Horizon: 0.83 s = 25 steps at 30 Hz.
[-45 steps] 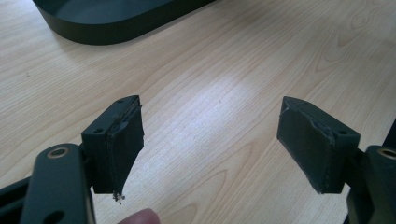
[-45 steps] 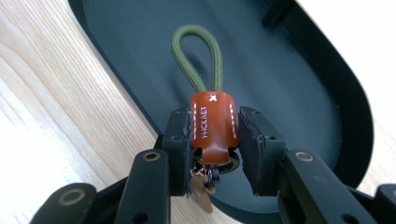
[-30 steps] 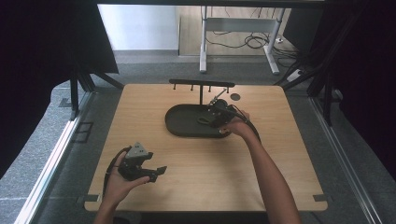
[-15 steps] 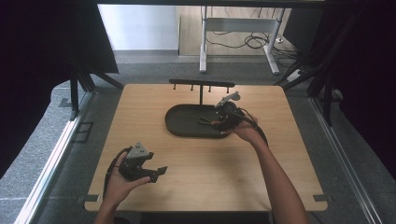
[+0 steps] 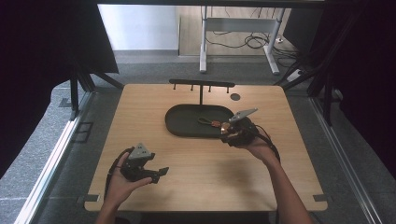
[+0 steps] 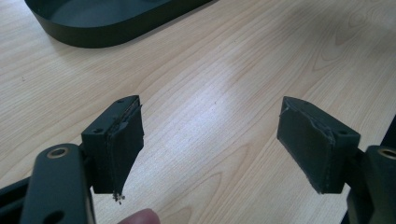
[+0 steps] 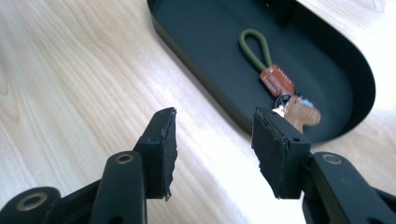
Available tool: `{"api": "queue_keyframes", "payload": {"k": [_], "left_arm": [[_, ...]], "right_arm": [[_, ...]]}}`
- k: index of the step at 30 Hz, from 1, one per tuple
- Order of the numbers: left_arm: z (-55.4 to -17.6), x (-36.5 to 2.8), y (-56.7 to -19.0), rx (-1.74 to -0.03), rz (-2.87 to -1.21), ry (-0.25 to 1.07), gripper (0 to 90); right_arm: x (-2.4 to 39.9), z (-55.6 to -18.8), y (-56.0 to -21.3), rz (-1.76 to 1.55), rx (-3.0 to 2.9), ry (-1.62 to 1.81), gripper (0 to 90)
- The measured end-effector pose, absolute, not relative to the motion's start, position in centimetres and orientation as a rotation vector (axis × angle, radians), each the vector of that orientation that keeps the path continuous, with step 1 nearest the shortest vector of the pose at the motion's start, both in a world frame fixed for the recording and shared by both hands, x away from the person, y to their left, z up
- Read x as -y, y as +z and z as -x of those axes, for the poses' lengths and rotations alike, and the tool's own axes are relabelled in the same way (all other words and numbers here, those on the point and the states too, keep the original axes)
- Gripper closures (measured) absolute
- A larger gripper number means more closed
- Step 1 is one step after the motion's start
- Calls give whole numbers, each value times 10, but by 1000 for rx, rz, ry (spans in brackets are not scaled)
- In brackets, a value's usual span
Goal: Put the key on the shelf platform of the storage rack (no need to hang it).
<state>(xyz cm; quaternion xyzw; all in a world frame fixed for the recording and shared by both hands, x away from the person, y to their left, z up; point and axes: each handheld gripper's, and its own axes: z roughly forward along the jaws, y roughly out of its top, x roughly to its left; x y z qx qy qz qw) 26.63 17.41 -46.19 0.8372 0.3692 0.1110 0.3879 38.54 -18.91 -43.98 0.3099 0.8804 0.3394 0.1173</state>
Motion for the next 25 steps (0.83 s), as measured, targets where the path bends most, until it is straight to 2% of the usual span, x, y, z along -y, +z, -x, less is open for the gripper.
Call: {"api": "queue_keyframes", "payload": {"k": [13, 25], "left_arm": [[-266, -173, -462, -944, -2133, 284, 230], [-268, -171, -464, -937, -2143, 275, 230]], "right_arm": [[212, -343, -468, -937, -2559, 1083, 494], [211, -342, -475, -977, -2548, 1091, 457]]}}
